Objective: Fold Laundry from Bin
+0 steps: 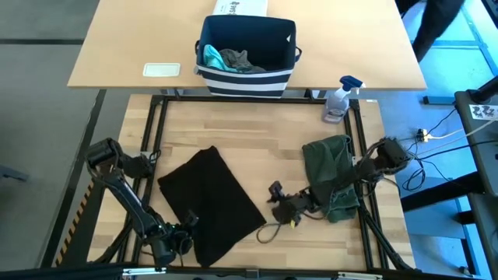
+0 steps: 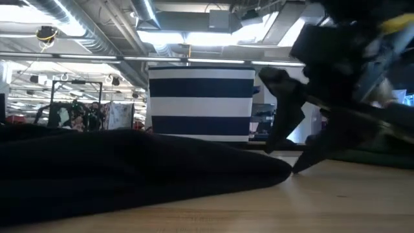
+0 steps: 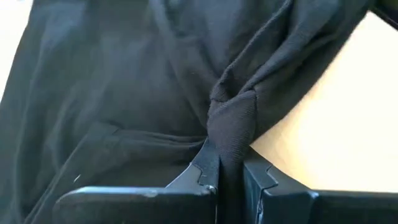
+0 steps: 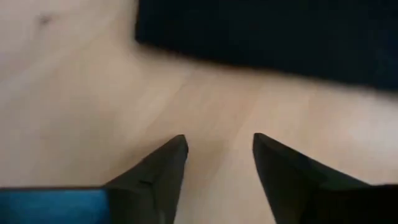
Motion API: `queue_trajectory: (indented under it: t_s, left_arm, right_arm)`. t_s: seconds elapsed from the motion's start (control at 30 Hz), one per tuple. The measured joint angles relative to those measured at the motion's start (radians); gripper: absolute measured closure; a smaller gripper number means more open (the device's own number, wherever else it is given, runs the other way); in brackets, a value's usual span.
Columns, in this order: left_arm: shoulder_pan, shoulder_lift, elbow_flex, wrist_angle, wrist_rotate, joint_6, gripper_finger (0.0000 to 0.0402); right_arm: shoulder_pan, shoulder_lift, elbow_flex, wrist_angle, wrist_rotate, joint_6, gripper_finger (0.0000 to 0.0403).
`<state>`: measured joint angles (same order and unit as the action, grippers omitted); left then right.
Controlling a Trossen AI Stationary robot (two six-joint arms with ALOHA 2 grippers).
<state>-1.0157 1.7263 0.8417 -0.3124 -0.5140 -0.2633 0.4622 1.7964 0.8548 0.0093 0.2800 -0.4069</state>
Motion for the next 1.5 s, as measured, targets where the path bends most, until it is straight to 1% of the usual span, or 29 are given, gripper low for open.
queue_trajectory:
  t_s: [0.13,0.2,0.27,0.4,0.57,0.8,0.9,1.03,1.17,1.33,1.5]
  left_arm:
    - [0.002,-0.001,0.001,-0.045,0.012,-0.049,0.0387]
    - [0.003,-0.001,0.002,-0.054,0.013,-0.068,0.0387]
    - [0.004,-0.001,0.003,-0.058,0.016,-0.075,0.0387]
    - [0.005,-0.001,0.004,-0.064,0.016,-0.078,0.0387]
    - [0.005,-0.002,0.005,-0.093,0.008,-0.111,0.0387]
    - [0.006,-0.003,0.006,-0.132,0.000,-0.172,0.0379]
    - [0.006,-0.003,0.006,-0.140,0.000,-0.173,0.0383]
    - [0.007,-0.004,0.006,-0.163,0.000,-0.177,0.0384]
    - [0.007,-0.004,0.006,-0.177,-0.003,-0.180,0.0385]
    - [0.009,-0.004,0.006,-0.179,-0.005,-0.182,0.0385]
    - [0.013,-0.004,0.006,-0.203,-0.011,-0.207,0.0381]
  right_arm:
    - [0.020,0.082,0.003,0.148,0.070,-0.099,0.0163]
    - [0.029,0.115,0.004,0.206,0.128,-0.139,0.0149]
    - [0.027,0.141,0.004,0.262,0.147,-0.184,0.0142]
    - [0.022,0.149,0.011,0.319,0.128,-0.280,0.0139]
    - [0.022,0.155,0.050,0.314,0.093,-0.356,0.0138]
    - [0.040,0.168,0.077,0.313,0.063,-0.364,0.0139]
    - [0.055,0.169,0.076,0.329,0.067,-0.365,0.0139]
    - [0.076,0.170,0.075,0.367,0.038,-0.365,0.0140]
    - [0.083,0.171,0.075,0.384,0.032,-0.364,0.0167]
    - [0.083,0.185,0.075,0.409,0.008,-0.347,0.0226]
    - [0.083,0.209,0.077,0.466,-0.047,-0.344,0.0282]
